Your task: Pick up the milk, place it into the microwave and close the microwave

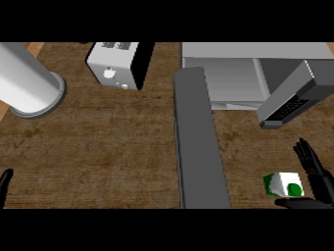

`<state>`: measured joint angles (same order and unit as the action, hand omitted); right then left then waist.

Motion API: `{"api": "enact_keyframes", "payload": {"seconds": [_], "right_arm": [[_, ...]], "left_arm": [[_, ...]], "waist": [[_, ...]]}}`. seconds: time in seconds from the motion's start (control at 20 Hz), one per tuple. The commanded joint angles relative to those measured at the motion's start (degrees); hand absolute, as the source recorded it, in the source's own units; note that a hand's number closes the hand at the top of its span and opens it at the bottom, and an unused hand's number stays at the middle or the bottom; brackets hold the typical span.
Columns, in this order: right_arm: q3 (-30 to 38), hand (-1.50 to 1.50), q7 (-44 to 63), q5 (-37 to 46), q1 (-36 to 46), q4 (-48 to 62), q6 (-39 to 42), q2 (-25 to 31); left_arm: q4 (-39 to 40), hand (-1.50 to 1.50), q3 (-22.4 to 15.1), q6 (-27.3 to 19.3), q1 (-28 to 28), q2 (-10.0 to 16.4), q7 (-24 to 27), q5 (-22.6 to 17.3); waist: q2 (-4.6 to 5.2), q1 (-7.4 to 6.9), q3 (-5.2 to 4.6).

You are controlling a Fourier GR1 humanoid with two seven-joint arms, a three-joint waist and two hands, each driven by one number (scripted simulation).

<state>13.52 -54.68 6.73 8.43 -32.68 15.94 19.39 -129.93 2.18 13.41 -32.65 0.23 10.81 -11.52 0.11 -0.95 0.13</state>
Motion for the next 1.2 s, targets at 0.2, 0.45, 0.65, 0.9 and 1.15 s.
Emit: {"api": "enact_keyframes", "payload": {"seconds": [0.2,0.45,0.65,0.9,1.15], "right_arm": [[-8.8,-1.50,-7.7,-0.4,-0.9,-1.3,20.4,-1.8],[-7.9,1.50,-11.6,-2.5,-3.8,-7.6,8.7,-3.4],[-5.6,1.50,-8.9,-4.3,-0.8,-8.5,2.8,-4.0],[-6.7,1.50,-7.6,-7.3,-2.8,-12.5,5.5,-5.1],[-0.9,1.50,-0.1,-12.2,4.2,-11.1,-1.9,-5.5]], "left_arm": [[2.0,-1.50,0.8,-0.7,1.5,0.3,-1.2,0.3],[1.6,-1.50,2.7,2.9,-2.8,1.1,1.4,-3.4],[-2.2,-1.50,-0.7,0.6,-2.9,-0.2,-1.7,-0.9],[2.6,-1.50,3.4,1.3,0.3,0.7,0.1,-1.9],[0.9,-1.50,1.9,1.3,0.7,0.2,-1.8,-2.5]], "waist": [[-0.01,0.51,0.07],[-0.39,0.64,-0.11],[-0.23,0.42,-0.07],[-0.18,0.63,-0.11],[-0.10,0.48,-0.10]]}}
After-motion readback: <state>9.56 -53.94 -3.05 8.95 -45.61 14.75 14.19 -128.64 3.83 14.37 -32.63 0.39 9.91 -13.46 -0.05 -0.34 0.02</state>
